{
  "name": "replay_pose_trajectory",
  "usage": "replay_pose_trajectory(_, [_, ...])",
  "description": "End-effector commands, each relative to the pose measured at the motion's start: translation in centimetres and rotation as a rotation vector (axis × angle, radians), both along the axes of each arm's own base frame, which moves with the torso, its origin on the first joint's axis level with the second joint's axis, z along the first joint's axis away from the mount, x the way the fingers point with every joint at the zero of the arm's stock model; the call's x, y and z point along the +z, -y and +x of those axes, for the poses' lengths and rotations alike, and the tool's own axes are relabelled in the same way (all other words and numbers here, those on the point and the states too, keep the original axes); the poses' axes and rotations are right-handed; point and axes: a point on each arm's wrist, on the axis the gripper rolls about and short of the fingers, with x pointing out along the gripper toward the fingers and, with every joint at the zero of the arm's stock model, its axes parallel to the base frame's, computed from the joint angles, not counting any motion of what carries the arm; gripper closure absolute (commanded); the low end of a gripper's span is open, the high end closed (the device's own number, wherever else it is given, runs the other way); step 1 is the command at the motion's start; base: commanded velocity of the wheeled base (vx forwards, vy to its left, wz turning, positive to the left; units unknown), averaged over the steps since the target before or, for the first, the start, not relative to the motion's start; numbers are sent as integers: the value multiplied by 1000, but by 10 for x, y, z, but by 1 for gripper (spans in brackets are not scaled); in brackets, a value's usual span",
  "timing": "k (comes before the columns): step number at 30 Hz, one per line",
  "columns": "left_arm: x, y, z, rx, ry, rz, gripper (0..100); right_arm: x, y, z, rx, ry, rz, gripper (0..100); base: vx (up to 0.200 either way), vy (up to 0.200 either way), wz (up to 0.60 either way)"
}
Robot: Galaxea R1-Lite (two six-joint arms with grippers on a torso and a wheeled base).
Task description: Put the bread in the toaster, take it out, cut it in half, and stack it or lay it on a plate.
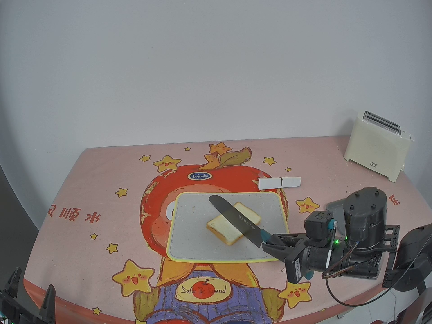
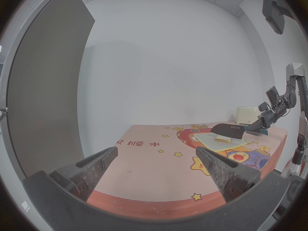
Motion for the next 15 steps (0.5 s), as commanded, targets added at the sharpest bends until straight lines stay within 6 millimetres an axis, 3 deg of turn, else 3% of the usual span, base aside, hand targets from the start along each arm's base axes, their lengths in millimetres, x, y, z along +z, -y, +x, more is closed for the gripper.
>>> replay_pose_trajectory(1, [-5, 0, 0, 7, 0, -7, 0, -2, -1, 1, -1, -4, -4, 100, 0, 0, 0])
replay_pose_trajectory(15, [-5, 0, 0, 7, 3, -4, 0, 3, 1, 2, -10, 8, 11, 100, 0, 0, 0])
